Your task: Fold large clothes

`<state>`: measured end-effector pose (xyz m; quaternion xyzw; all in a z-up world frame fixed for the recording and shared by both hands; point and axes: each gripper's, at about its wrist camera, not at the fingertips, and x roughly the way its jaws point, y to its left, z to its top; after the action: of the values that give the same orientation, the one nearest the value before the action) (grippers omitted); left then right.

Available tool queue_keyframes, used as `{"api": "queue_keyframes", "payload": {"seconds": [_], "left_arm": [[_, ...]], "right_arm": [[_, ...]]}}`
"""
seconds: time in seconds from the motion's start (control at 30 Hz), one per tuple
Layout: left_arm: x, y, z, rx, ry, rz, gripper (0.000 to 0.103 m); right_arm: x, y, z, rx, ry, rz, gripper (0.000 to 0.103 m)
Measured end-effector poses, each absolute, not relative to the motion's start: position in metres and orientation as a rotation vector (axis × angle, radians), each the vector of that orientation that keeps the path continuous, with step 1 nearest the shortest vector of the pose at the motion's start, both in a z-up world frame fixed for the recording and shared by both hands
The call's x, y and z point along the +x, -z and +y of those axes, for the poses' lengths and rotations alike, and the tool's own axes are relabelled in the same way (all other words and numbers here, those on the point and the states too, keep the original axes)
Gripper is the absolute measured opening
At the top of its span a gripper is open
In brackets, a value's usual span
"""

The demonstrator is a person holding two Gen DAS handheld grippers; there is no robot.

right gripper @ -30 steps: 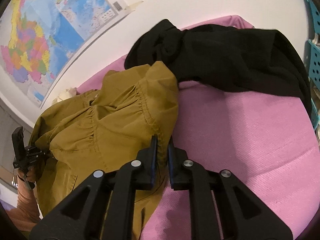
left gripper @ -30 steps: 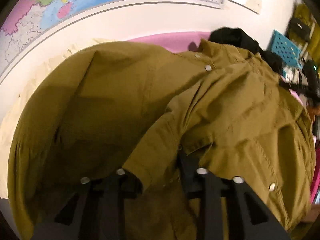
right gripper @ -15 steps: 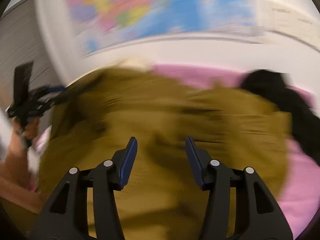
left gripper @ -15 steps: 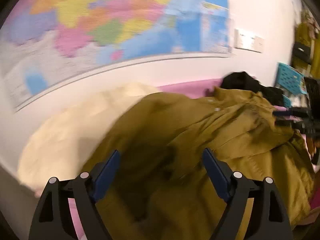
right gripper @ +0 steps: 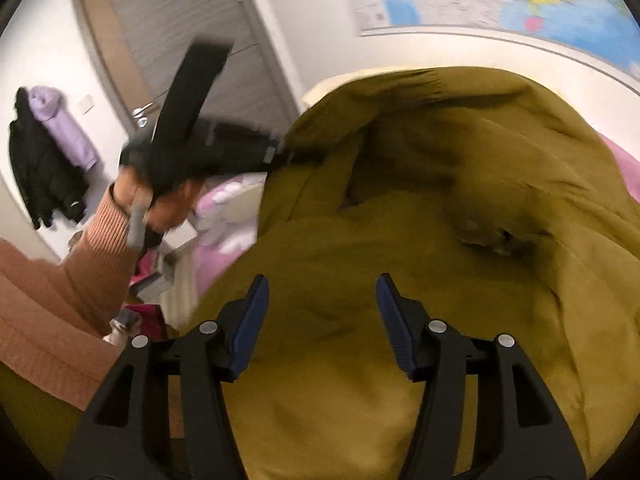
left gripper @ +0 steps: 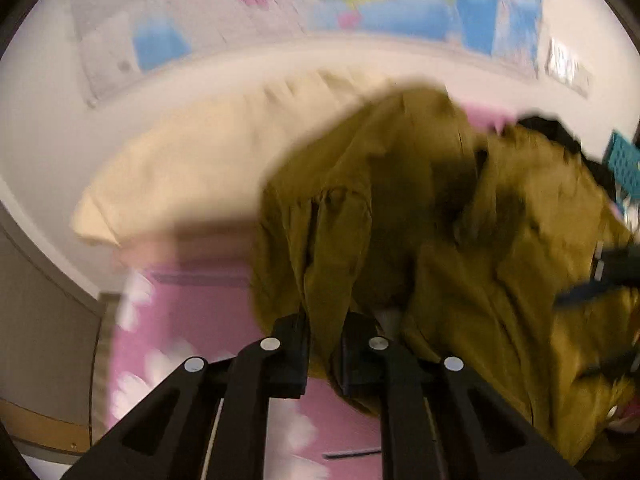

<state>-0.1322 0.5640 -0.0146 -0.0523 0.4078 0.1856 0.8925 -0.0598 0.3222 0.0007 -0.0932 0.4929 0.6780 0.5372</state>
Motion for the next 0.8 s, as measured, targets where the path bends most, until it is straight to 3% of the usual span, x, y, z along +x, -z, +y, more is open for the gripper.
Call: {"api": "queue_keyframes", "payload": {"seconds": [0.17, 0.2, 0.27, 0.37, 0.43, 0.47, 0.53, 0.57, 0.67, 0.77, 0.8], "left_arm": [[-0.143, -0.058, 0.581, -0.093, -0.379, 0.712, 0.01], [-0.14, -0.065, 0.579, -0.084, -0.376, 0.709, 0.011], [-0.132, -0.073, 0.568, -0.052, -0.355, 0.709, 0.012], [-0.122, -0.066, 0.546, -0.016, -0.3, 0.738, 0.014], [-0.117, -0.054, 0.54, -0.003, -0.284, 0.757, 0.014], [-0.114, -0.05, 0.54, -0.011, -0.281, 0.767, 0.014], [-0.117, -0.046, 0.545, -0.041, -0.287, 0.761, 0.014], [-0.12, -0.048, 0.551, -0.071, -0.297, 0.747, 0.014], [-0.137, -0.063, 0.561, -0.112, -0.309, 0.671, 0.032], [-0.164, -0.091, 0.57, -0.155, -0.3, 0.546, 0.037], [-0.17, -0.098, 0.572, -0.167, -0.31, 0.518, 0.042]], "right_arm": [[-0.074, -0.023, 0.352, -0.194, -1.686, 1.079, 0.064], [-0.078, -0.027, 0.363, -0.18, -1.706, 1.052, 0.072], [-0.085, -0.029, 0.38, -0.166, -1.706, 1.02, 0.077], [-0.099, -0.014, 0.403, -0.186, -1.696, 1.045, 0.076], [-0.112, 0.005, 0.424, -0.267, -1.657, 1.1, 0.07], [-0.119, 0.015, 0.431, -0.302, -1.65, 1.1, 0.061], [-0.123, 0.031, 0.44, -0.366, -1.617, 1.146, 0.033], [-0.12, 0.036, 0.442, -0.365, -1.612, 1.187, 0.011], [-0.1, 0.018, 0.431, -0.248, -1.644, 1.176, 0.006], [-0.058, -0.028, 0.422, -0.079, -1.689, 1.122, 0.006], [-0.037, -0.048, 0.418, -0.01, -1.682, 1.094, 0.006]]}}
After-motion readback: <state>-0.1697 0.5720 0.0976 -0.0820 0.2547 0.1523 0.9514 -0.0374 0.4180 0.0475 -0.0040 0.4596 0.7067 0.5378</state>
